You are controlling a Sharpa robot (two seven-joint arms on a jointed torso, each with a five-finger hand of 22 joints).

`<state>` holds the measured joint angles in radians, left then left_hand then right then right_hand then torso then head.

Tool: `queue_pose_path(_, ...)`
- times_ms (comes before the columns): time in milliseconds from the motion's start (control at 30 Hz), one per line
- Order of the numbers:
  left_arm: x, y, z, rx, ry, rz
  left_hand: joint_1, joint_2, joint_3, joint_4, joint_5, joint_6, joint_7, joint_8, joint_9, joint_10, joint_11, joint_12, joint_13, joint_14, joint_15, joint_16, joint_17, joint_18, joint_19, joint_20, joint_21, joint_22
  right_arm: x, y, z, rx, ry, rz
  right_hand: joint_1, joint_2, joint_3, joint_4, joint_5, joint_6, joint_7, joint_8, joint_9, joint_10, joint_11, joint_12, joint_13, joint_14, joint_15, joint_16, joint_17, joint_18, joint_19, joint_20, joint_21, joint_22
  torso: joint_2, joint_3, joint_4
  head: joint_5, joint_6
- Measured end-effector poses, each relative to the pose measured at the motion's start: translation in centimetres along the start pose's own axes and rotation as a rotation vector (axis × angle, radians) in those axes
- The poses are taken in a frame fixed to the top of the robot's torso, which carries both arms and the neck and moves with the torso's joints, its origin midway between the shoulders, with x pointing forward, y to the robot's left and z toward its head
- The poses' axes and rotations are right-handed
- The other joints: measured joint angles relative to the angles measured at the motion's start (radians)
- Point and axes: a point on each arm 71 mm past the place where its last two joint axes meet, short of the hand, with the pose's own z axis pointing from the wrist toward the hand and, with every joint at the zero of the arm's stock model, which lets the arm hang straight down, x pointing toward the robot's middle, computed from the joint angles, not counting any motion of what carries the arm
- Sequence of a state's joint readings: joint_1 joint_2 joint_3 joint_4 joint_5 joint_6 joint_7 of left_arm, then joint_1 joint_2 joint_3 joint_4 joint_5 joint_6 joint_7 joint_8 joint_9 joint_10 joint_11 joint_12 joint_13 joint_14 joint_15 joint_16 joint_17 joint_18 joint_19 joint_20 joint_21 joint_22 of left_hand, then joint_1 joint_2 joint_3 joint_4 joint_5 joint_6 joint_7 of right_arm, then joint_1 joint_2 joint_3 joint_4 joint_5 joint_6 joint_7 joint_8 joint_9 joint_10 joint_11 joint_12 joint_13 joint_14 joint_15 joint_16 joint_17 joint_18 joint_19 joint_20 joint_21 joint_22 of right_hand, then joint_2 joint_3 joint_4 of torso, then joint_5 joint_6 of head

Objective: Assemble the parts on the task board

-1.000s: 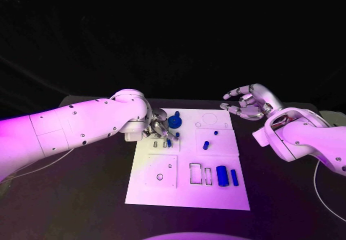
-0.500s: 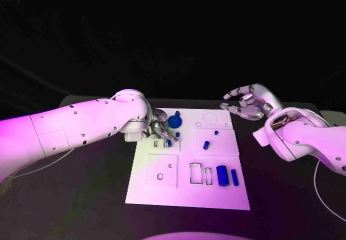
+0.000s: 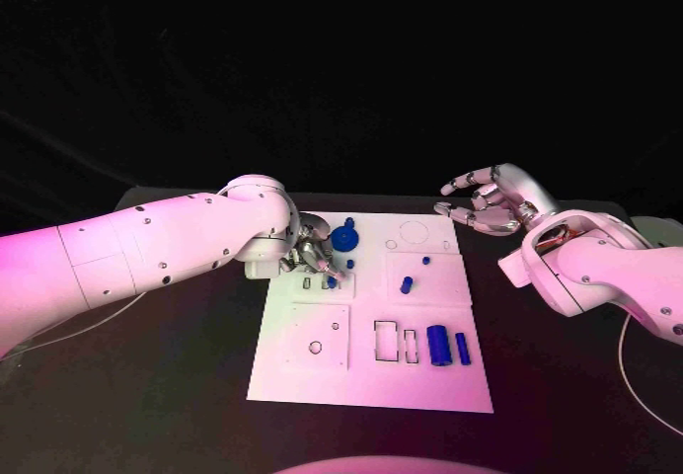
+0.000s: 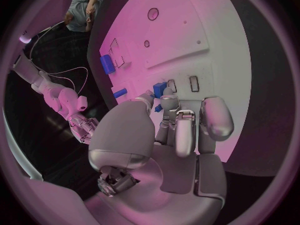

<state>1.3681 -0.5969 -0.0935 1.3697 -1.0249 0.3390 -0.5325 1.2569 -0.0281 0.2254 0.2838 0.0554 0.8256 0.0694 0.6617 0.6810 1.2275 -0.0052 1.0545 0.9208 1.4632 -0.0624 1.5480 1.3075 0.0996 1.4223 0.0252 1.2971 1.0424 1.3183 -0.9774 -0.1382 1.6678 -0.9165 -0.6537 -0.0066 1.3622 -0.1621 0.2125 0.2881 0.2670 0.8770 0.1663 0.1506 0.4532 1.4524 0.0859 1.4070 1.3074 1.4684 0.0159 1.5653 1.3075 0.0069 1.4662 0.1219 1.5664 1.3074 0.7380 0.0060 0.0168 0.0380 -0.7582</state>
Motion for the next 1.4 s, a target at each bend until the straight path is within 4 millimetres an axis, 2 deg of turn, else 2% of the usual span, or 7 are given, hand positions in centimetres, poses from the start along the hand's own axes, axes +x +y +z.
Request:
queue_pose_path(300,0.0,-0.1,0.0,0.005,0.006,-0.009,0.018,-0.018,0.087,0.002,0.000,0.000,0.000,-0.004,0.006,0.000,0.000,0.006,-0.004,0.004,-0.004,0.000,0.000,0.000,0.000,0.000,0.007,0.008,0.0,0.0,0.0,0.001,0.001,0.000,0.000,0.000,0.003,-0.003,0.006,0.000,0.000,0.004,-0.001,0.000,0.000,0.000,0.000,0.000,0.000,0.000,0.000,0.000,0.000,0.000,0.000,0.000,0.000,-0.0007,0.0002,-0.001,-0.003)
queue_pose_path(567,0.1,0.0,0.0,0.011,0.019,-0.034,0.020,-0.081,0.334,-0.029,-0.006,0.002,-0.002,0.009,0.022,0.011,-0.011,0.040,0.017,0.004,-0.011,0.000,0.000,0.000,0.005,-0.006,0.015,0.022,0.0,-0.1,0.0,0.002,0.000,-0.001,0.000,0.000,0.006,-0.006,0.012,0.000,0.000,0.004,-0.002,0.000,0.000,0.000,0.000,0.000,0.000,0.000,0.000,0.000,0.000,0.000,0.000,0.001,0.000,-0.0007,0.0002,-0.001,-0.005)
queue_pose_path(667,0.1,0.1,0.0,0.015,0.026,-0.049,0.005,-0.095,0.367,0.004,-0.005,-0.002,-0.006,0.035,0.022,0.018,-0.013,0.049,0.029,0.001,-0.015,0.004,0.000,0.000,0.006,-0.006,0.015,0.028,0.0,-0.1,0.0,0.003,0.000,-0.001,0.000,0.000,0.006,-0.006,0.012,0.000,0.000,0.004,-0.002,0.000,0.000,0.000,0.000,0.000,0.000,0.000,0.000,0.000,0.000,0.000,0.000,0.001,0.000,-0.0007,0.0003,-0.002,-0.006)
queue_pose_path(733,0.1,0.1,0.0,0.019,0.031,-0.062,-0.010,-0.110,0.386,0.021,-0.004,-0.003,-0.008,0.045,0.095,0.022,-0.015,0.052,0.032,0.001,-0.015,0.004,0.000,0.000,0.005,-0.006,0.019,0.031,0.0,-0.1,0.1,0.003,0.000,-0.001,0.000,0.000,0.006,-0.006,0.014,0.000,0.000,0.004,-0.002,0.000,0.000,0.000,0.000,0.000,0.000,0.000,0.000,0.000,0.000,0.000,0.000,0.001,0.000,-0.0006,0.0002,-0.002,-0.006)
queue_pose_path(767,0.2,0.1,0.0,0.020,0.033,-0.068,-0.023,-0.117,0.446,-0.025,-0.003,-0.005,-0.010,0.047,0.109,0.025,-0.012,0.052,0.033,0.001,-0.015,0.004,0.000,0.000,0.005,-0.006,0.019,0.033,0.0,-0.1,0.1,0.003,0.000,-0.001,0.000,0.000,0.006,-0.006,0.016,0.000,0.000,0.004,-0.002,0.000,0.000,0.000,0.000,0.000,0.000,0.000,0.000,0.000,0.000,0.000,0.000,0.001,0.000,-0.0003,0.0003,-0.002,-0.006)
queue_pose_path(1333,1.0,1.3,-1.1,0.054,0.035,-0.201,-0.069,-0.137,0.456,-0.025,0.022,-0.007,-0.011,0.058,0.167,0.044,-0.014,0.067,0.046,0.000,-0.015,0.008,0.000,0.000,0.007,-0.004,0.027,0.050,-0.2,-0.4,0.0,0.009,-0.004,-0.005,0.000,0.000,0.008,-0.003,0.016,0.000,0.000,0.004,-0.002,0.000,0.000,0.000,0.001,0.000,0.000,0.000,0.001,0.000,0.000,0.000,0.000,0.000,0.000,0.0003,0.0015,0.000,-0.007)
queue_pose_path(1400,1.3,1.3,-1.2,0.057,0.028,-0.203,-0.074,-0.141,0.492,-0.062,0.022,-0.007,-0.011,0.058,0.168,0.044,-0.014,0.067,0.048,0.000,-0.015,0.008,0.000,0.000,0.009,-0.002,0.033,0.055,-0.2,-0.4,0.0,0.010,-0.005,-0.006,0.000,0.000,0.008,-0.003,0.016,0.000,0.000,0.004,-0.002,0.000,0.000,0.000,0.001,0.000,0.000,0.000,0.001,0.000,0.000,0.000,0.000,0.000,0.000,0.0003,0.0021,0.000,-0.007)
